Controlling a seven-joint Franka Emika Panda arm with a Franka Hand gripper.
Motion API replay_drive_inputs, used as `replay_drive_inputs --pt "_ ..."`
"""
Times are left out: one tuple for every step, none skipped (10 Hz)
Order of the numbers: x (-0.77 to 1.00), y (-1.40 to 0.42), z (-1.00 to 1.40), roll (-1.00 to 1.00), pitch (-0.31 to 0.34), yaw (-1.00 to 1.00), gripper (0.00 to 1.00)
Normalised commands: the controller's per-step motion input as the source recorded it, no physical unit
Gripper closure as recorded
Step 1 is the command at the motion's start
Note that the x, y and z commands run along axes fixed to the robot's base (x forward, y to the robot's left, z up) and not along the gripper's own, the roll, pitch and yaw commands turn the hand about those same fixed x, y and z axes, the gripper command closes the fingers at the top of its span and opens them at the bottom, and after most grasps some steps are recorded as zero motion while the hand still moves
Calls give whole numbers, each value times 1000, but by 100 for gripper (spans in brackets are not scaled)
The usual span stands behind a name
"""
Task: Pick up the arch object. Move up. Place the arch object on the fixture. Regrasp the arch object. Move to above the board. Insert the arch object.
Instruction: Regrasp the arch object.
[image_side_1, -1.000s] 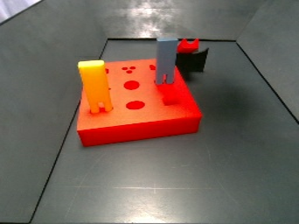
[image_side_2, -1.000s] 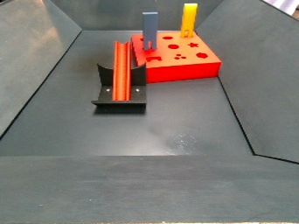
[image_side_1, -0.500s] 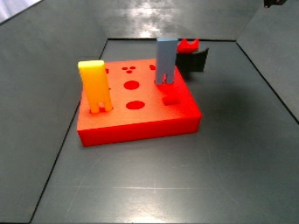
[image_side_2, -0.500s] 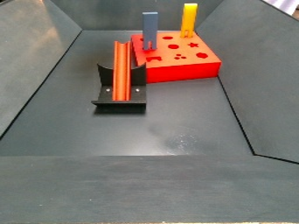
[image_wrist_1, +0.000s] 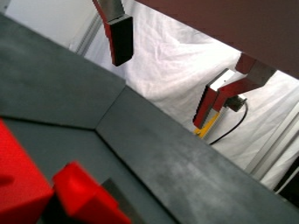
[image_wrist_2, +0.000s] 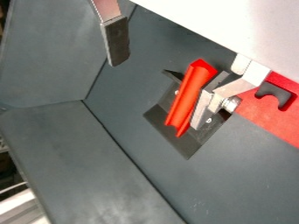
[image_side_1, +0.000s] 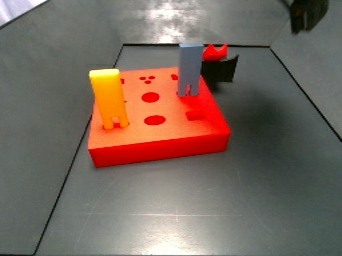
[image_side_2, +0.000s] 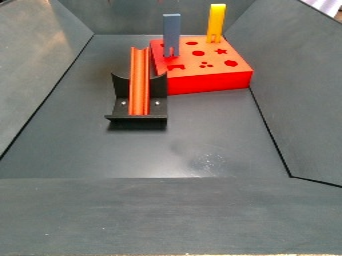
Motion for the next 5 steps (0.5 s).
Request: replay_drive_inputs --pt "53 39 -1000 53 -121 52 0" --pt "56 37 -1000 55 -128 37 0" --pt "59 35 -1000 57 -125 -5 0" --pt "61 31 -1000 57 -117 -27 0" --pt "62 30 -1000 58 -102 -42 0"
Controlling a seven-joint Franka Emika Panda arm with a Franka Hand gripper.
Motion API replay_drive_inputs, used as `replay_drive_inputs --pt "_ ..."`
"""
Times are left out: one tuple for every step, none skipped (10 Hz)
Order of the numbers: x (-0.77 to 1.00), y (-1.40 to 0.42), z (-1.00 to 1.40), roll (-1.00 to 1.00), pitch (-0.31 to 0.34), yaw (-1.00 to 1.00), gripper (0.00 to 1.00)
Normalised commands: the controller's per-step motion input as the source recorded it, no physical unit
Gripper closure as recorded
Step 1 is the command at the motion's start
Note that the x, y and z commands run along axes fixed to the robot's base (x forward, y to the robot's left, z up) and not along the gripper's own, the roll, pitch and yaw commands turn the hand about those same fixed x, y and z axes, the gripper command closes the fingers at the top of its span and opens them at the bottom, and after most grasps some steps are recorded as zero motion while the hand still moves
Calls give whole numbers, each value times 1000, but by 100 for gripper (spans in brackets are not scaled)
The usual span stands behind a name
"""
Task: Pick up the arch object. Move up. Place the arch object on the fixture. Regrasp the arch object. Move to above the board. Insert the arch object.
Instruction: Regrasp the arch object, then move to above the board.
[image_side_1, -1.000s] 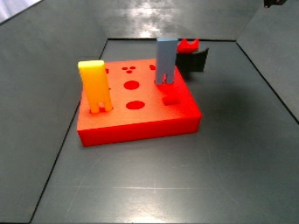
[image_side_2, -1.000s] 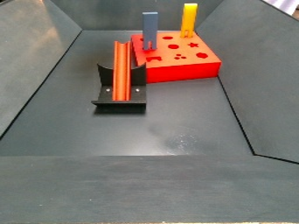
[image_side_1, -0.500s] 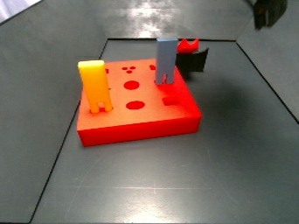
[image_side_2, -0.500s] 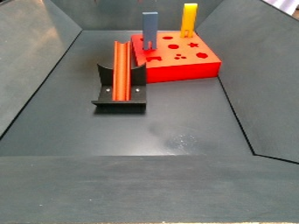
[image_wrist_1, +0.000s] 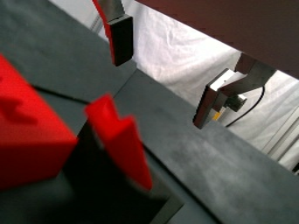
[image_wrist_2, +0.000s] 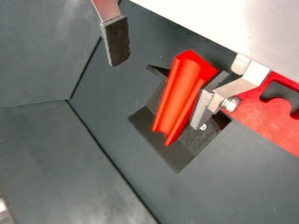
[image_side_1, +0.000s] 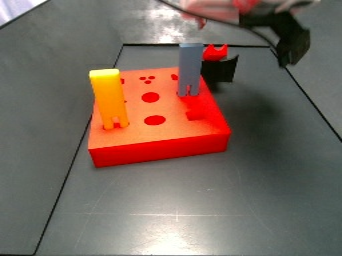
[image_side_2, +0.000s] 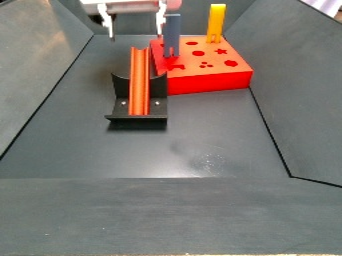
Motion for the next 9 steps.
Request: replay_drive_inputs --pt "65 27 -1000 55 -87 -49 0" --pt "63 18 -874 52 -71 -55 0" --pt "56 13 -700 52 -50 -56 0" --pt "54 6 -475 57 -27 -46 0" --pt "56 3 -317 58 -10 -38 0" --pt "0 0 0 0 0 0 100" --pt "-223 -27 1000 -46 175 17 100" --pt "-223 -29 1000 -53 171 19 100" --pt "-213 -22 1000 -81 116 58 100"
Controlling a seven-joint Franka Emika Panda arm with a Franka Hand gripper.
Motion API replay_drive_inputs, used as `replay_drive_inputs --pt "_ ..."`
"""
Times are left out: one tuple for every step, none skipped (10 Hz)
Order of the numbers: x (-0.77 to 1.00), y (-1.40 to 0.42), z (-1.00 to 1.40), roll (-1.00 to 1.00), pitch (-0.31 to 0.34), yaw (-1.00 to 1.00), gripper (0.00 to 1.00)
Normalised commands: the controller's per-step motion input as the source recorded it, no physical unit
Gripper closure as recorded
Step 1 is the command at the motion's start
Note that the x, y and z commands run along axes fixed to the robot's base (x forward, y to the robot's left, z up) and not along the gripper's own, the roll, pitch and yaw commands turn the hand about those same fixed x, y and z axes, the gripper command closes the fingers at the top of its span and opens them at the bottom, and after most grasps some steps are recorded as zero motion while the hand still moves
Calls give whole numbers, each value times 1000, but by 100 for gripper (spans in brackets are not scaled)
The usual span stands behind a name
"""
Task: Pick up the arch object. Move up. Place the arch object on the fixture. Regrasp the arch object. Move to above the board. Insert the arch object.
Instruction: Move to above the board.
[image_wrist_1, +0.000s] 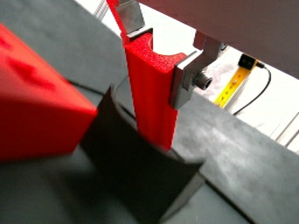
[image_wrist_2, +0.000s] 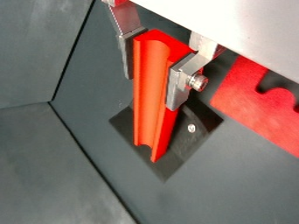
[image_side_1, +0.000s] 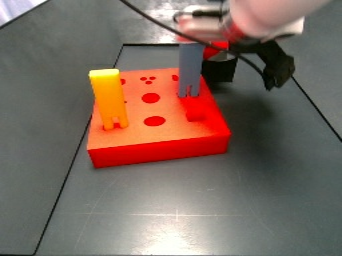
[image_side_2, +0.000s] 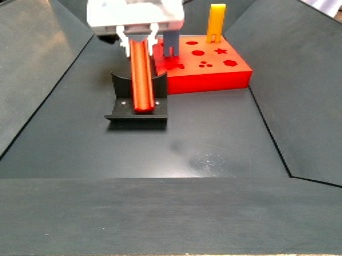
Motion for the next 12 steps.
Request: replay_drive_inputs --pt "-201 -18 1000 -93 87 87 100" --pt "-189 -17 1000 -81 62 100 100" --pt "-174 -17 1000 -56 39 98 100" --pt "-162 -18 1000 -45 18 94 100" --pt "-156 -18 1000 -34 2 82 100" --pt "-145 -16 1000 -29 -21 64 100" --pt "-139 -16 1000 -33 -27 47 100" --pt "-129 -13 990 -33 -28 29 100" --pt "-99 -10 811 -35 -30 14 100" --pt "-62 -4 571 -37 -17 -2 100" --pt "-47 -2 384 -42 -5 -11 100" --pt "-40 -3 201 -40 9 -17 100"
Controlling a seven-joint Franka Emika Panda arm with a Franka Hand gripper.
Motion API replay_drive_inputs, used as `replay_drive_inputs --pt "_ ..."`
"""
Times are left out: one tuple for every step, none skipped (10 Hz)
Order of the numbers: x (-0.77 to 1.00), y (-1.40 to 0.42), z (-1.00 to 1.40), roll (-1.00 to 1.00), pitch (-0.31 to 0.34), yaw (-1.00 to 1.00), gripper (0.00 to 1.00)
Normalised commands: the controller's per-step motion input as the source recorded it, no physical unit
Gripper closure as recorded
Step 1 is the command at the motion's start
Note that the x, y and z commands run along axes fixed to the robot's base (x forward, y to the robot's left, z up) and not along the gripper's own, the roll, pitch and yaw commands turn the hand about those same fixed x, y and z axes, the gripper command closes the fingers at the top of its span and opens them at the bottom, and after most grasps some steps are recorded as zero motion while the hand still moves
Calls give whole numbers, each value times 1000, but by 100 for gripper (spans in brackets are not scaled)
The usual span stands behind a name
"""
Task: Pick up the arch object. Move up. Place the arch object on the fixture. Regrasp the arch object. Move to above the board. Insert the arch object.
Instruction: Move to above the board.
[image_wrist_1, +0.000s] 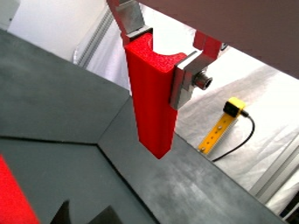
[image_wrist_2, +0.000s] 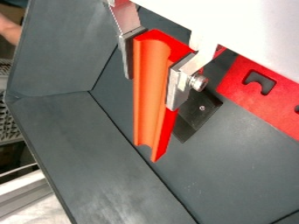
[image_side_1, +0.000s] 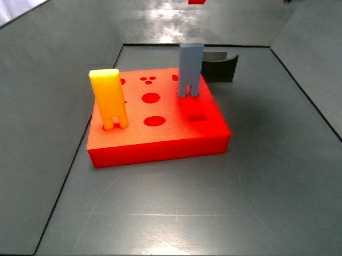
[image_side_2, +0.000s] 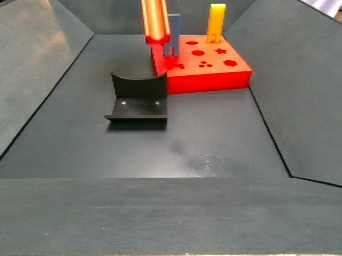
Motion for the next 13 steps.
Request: replay_drive_inputs --pt "-482 -1000 483 -1000 -89 -132 100" --pt "-475 -1000 482 -1000 -90 -130 100" --pt "-515 -1000 527 -1000 -95 -135 100" --pt "-541 -1000 507 -1000 -93 -143 100" --pt "-548 -1000 511 -1000 -86 -151 100" --pt "-565 -1000 523 -1000 -79 -158 100" --pt "-410 -678 357 -1000 -64 -162 100" --pt "-262 -377 198 -1000 -56 -162 100" --pt "-160 -189 98 -1000 -47 -160 100" --pt "-106 -87 59 -1000 -39 -153 100" --pt "-84 -41 31 -1000 -41 -148 100" --pt "-70 -17 17 -912 -43 -129 100" --pt "-57 0 16 -592 -37 -69 100"
